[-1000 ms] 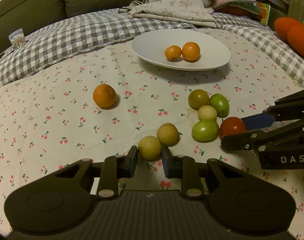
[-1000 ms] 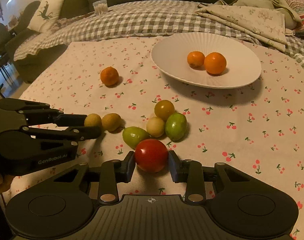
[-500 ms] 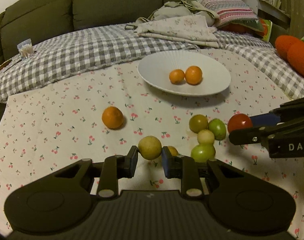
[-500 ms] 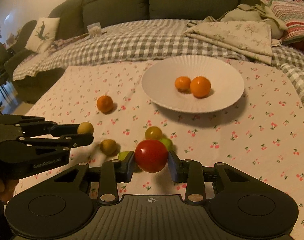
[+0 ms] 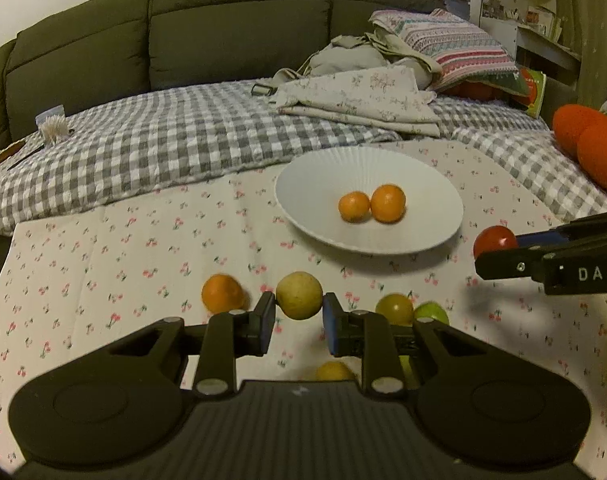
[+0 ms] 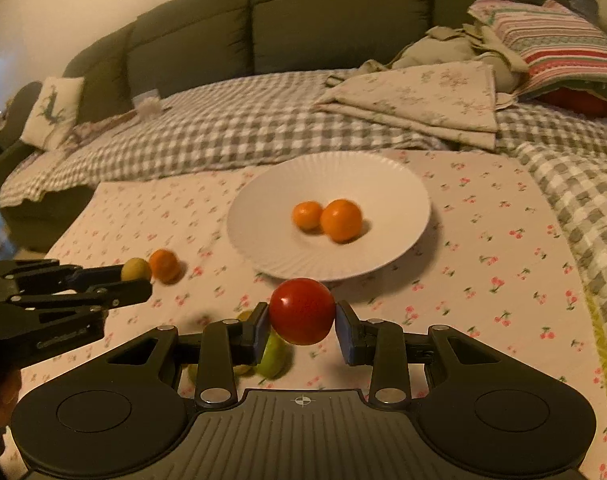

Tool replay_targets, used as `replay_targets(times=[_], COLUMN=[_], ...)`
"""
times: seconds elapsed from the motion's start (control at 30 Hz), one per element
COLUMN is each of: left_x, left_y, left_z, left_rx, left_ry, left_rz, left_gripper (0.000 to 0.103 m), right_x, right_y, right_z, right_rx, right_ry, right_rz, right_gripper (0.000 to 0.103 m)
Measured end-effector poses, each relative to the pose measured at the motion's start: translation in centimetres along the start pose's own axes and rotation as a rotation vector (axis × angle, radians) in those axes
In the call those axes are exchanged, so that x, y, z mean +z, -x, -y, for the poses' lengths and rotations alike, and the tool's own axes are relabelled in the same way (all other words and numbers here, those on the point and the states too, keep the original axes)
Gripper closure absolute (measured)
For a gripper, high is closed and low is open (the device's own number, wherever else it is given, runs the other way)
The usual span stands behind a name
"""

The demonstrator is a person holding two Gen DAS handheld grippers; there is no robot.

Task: Organize fruits
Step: 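Carry the tomato and yellow fruit into the white bowl and open both tools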

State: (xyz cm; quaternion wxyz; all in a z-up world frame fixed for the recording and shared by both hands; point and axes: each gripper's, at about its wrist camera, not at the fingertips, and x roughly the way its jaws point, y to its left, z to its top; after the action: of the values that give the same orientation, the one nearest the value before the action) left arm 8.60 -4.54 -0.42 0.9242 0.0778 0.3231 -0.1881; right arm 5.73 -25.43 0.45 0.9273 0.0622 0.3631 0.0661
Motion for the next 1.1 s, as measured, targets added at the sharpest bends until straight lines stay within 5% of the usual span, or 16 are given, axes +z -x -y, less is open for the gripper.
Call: replay_targets(times=[1.1], left_x=[4.4], left_y=[-9.0], left_z=[4.7], left_rx=[-0.049], left_ry=[-0.15], left_rz=[0.06], left_gripper=[0.079], right_x=[3.9], right_y=[-6.2], right_z=[3.2], right_rx=[-0.045], right_ry=[0.03], right_rz=[0.015], right_gripper=[0.069])
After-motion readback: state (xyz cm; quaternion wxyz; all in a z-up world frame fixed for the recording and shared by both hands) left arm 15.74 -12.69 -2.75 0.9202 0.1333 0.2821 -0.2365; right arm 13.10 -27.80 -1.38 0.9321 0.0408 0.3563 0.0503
